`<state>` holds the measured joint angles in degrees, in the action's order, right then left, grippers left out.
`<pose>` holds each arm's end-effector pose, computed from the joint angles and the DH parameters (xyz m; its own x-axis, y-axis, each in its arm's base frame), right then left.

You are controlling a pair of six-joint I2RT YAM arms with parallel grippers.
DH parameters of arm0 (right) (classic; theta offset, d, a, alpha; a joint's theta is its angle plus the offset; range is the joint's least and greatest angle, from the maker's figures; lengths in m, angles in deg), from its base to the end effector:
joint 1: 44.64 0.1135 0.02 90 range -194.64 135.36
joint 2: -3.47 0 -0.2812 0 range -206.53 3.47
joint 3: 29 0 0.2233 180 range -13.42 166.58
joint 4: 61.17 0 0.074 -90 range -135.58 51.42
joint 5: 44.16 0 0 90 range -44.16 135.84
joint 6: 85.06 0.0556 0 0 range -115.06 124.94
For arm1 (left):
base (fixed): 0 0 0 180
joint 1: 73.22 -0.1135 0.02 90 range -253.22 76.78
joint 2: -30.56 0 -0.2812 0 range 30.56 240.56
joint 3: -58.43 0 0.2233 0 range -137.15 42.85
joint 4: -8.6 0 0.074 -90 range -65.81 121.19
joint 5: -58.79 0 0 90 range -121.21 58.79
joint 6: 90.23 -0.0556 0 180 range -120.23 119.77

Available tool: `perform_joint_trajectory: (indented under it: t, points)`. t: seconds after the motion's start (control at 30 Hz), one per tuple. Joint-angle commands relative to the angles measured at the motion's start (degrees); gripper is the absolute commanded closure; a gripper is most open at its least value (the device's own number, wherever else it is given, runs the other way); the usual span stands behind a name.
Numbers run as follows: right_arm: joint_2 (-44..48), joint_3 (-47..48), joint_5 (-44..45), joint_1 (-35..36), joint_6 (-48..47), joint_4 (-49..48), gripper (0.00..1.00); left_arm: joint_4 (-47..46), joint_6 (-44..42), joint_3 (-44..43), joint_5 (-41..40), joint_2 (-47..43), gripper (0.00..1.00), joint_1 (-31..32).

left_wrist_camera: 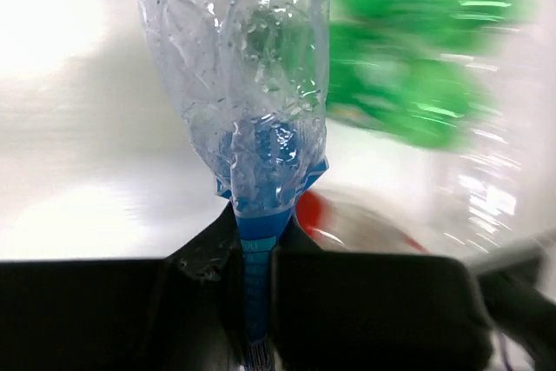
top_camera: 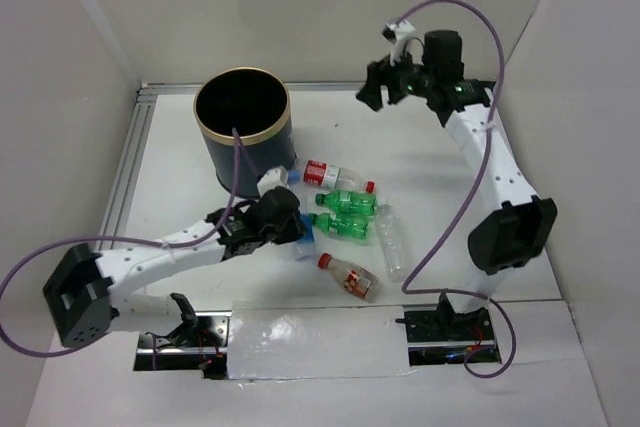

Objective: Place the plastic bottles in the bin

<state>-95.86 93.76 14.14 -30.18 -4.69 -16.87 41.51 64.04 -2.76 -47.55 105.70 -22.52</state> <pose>0.3644 0.1241 0.4366 -0.2250 -0.2050 -0.9525 -0.7359 0.6765 0.0283 0.1715 -0.1849 0.2385 -0.7598 -0.4365 -0.4818 -0.1469 0.8372 -0.5269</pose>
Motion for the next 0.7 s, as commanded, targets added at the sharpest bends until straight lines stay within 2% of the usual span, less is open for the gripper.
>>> perform_joint_trajectory:
  t: [0.0, 0.07, 0.1, 0.17, 0.27, 0.33, 0.37, 0.4, 0.43, 0.53, 0.67]
  points:
    - [5.36, -15.69, 2.77, -0.74, -8.99, 14.87, 0.19, 2.63, -8.7, -10.45, -7.12, -10.42, 1.0, 2.56]
    - [9.14, -23.38, 3.49, -1.27, -10.67, 16.82, 0.14, 3.42, -12.91, -16.95, -11.06, -12.11, 1.0, 2.04]
    - [10.2, -29.94, 4.1, -1.97, -10.67, 17.51, 0.07, 3.42, -14.25, -19.15, -12.3, -12.12, 1.0, 1.52]
    - [12.92, -34.73, 4.11, -1.98, -9.98, 18.04, 0.0, 2.38, -18.54, -25.48, -14.32, -12.12, 0.99, -1.73]
    - [13.64, -39.75, 4.63, -2.59, -8.31, 18.66, 0.0, -0.87, -23.47, -31.38, -18.0, -9.31, 0.97, -6.74]
    - [12.5, -41.25, 5.68, -3.12, -8.3, 19.45, 0.0, -3.78, -26.73, -33.92, -18.64, -7.21, 0.91, -11.64]
    - [11.01, -41.87, 7.08, -3.73, -8.3, 20.06, 0.0, -3.79, -26.74, -35.68, -20.3, -4.5, 0.9, -15.07]
    - [10.13, -41.87, 7.09, -3.74, -8.3, 20.85, 0.0, -3.0, -26.74, -35.69, -21.18, -2.9, 0.9, -15.1]
    - [9.34, -42.39, 7.62, -3.74, -8.3, 20.86, 0.0, -1.86, -26.04, -37.26, -22.84, -1.41, 0.83, -17.89]
    - [6.79, -43.1, 7.62, -4.26, -8.3, 22.18, 0.0, -1.33, -26.83, -37.8, -23.91, 3.68, 0.81, -21.6]
    - [3.71, -43.1, 9.37, -3.74, -7.25, 22.18, 0.0, -0.02, -28.05, -38.94, -22.25, 8.44, 0.51, -26.78]
